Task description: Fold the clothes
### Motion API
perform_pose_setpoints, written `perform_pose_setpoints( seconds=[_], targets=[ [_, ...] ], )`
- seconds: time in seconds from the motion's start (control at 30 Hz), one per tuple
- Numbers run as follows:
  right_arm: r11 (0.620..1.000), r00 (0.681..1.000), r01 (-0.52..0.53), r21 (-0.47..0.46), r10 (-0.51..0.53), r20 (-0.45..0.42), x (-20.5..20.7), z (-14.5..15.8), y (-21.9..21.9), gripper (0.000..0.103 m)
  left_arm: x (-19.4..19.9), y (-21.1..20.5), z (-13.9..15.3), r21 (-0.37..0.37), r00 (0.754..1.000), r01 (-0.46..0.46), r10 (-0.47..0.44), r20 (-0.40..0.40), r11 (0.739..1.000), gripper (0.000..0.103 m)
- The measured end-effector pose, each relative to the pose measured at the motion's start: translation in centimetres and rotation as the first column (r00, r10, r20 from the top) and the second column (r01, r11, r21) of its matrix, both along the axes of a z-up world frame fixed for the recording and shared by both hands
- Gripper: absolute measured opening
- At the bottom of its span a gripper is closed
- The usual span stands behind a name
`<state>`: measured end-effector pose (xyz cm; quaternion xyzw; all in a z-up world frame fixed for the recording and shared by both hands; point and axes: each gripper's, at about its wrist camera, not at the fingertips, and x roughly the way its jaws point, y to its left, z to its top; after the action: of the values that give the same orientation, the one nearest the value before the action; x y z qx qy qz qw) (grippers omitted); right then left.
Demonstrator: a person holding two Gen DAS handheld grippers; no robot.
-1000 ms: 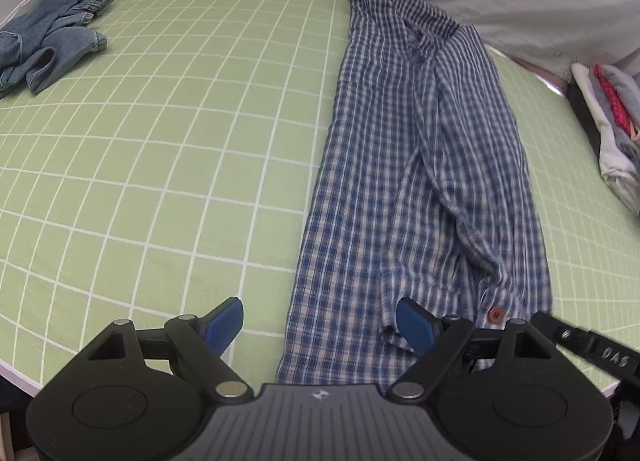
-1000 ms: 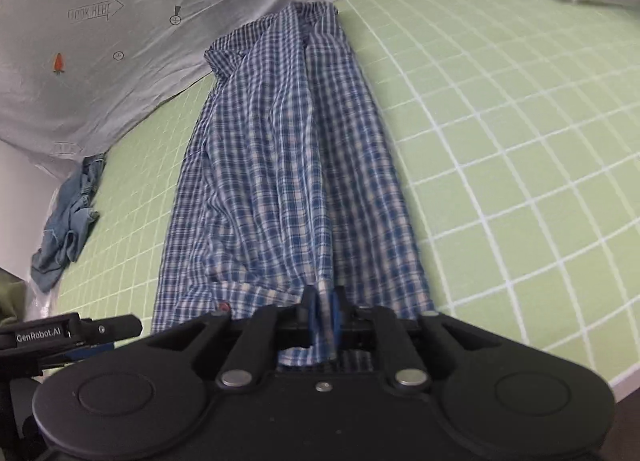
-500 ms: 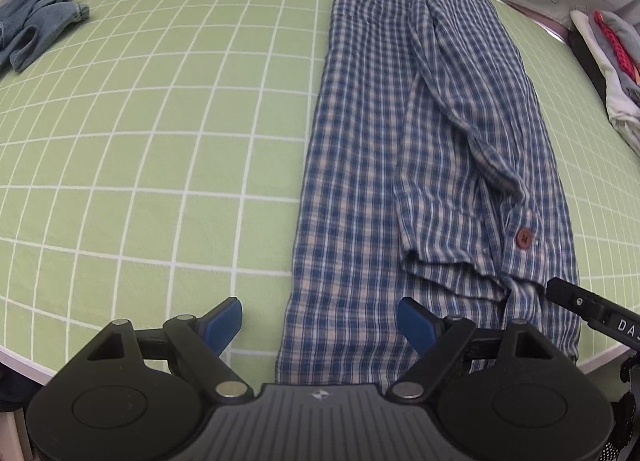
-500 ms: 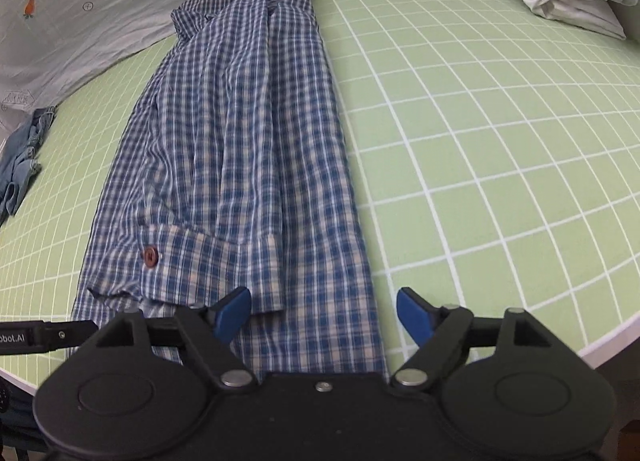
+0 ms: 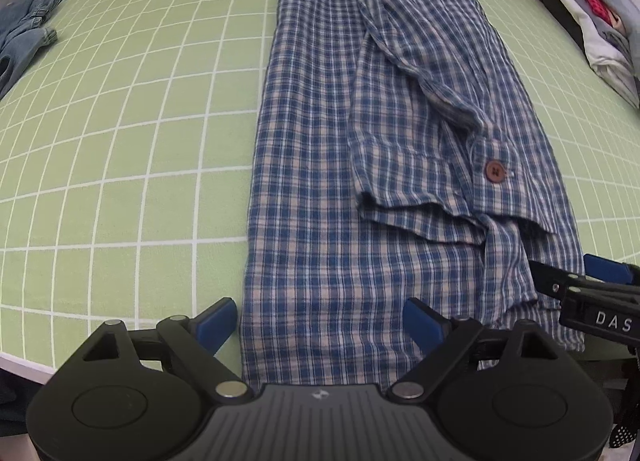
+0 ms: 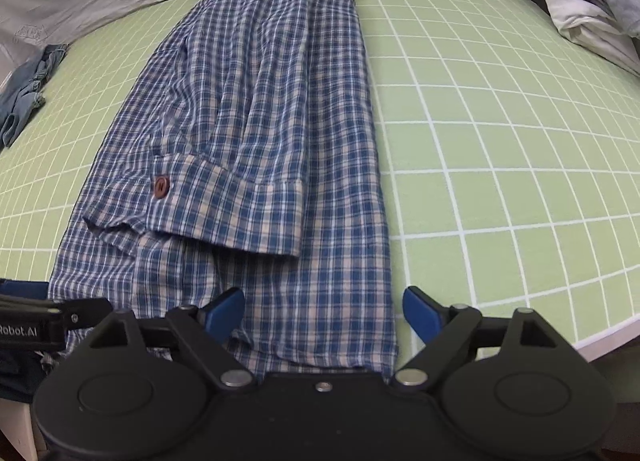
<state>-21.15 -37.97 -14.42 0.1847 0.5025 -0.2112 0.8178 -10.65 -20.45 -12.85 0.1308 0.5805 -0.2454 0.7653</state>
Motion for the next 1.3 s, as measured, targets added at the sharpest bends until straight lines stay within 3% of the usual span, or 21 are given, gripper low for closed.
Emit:
perform_pose_setpoints(
  seconds=[0.1,0.17,0.2,0.27,0.3,0.37,0.4,0.43,0.6,0.73,0.83,1.07,1.3],
  targets=[
    [1.0,1.0,-0.022,0.009,0.022,0.01,-0.1,0.2,0.1,0.079,-0.8,-0.1,0.1,-0.018,1.0,0.024,-0.024,0.003,1.0,0.089],
    [0.999,0.999,-0.037,0.015,0.037,0.016,-0.1,0.3,0.2,0.059,-1.1,-0.4,0.2,-0.019,0.999,0.035,-0.034,0.012,0.999,0.085],
    [0.999,0.999,-0.045,0.017,0.045,0.02,-0.2,0.4,0.2,0.055,-1.2,-0.5,0.4,-0.016,0.999,0.035,-0.034,0.021,0.999,0.081],
    [0.998,0.998,-0.06,0.023,0.059,0.026,-0.2,0.6,0.3,0.036,-1.3,-0.4,0.6,-0.015,0.999,0.032,-0.031,0.037,0.999,0.071],
    [0.997,0.997,-0.068,0.026,0.067,0.03,-0.2,0.6,0.3,0.031,-1.3,-0.3,0.8,-0.023,0.999,0.03,-0.03,0.042,0.999,0.06],
    [0.996,0.996,-0.083,0.031,0.082,0.037,-0.3,0.8,0.4,0.006,-1.0,-0.3,1.1,-0.06,0.999,0.028,-0.027,0.027,0.998,0.033],
    [0.995,0.995,-0.09,0.034,0.089,0.04,-0.3,0.8,0.4,0.005,-0.7,-0.2,1.3,-0.103,1.0,0.011,-0.012,-0.005,0.995,0.007],
    [0.995,0.994,-0.098,0.036,0.096,0.043,-0.4,0.9,0.4,0.004,-0.3,0.0,1.5,-0.148,0.999,-0.009,0.003,-0.039,0.989,0.005],
    [0.989,0.989,-0.028,0.146,0.006,0.146,-1.3,3.2,-1.4,0.004,1.6,0.5,4.5,-0.308,0.994,-0.087,0.064,-0.085,0.947,0.003],
    [0.98,0.964,0.007,0.197,-0.059,0.258,-1.2,6.1,-3.5,0.003,3.3,0.2,7.2,-0.417,0.983,-0.177,0.142,-0.115,0.891,0.002],
    [0.974,0.94,0.032,0.222,-0.105,0.323,0.1,7.5,-5.3,0.003,5.1,-0.5,9.0,-0.469,0.981,-0.192,0.17,-0.089,0.862,0.002],
    [0.949,0.88,0.09,0.303,-0.218,0.422,4.1,9.0,-9.5,0.003,11.0,-2.2,11.2,-0.538,0.968,-0.232,0.247,-0.045,0.811,0.002],
    [0.948,0.877,0.089,0.306,-0.22,0.427,10.1,8.8,-12.4,0.003,17.2,-4.1,9.9,-0.535,0.953,-0.292,0.291,-0.089,0.793,0.002]
  ],
)
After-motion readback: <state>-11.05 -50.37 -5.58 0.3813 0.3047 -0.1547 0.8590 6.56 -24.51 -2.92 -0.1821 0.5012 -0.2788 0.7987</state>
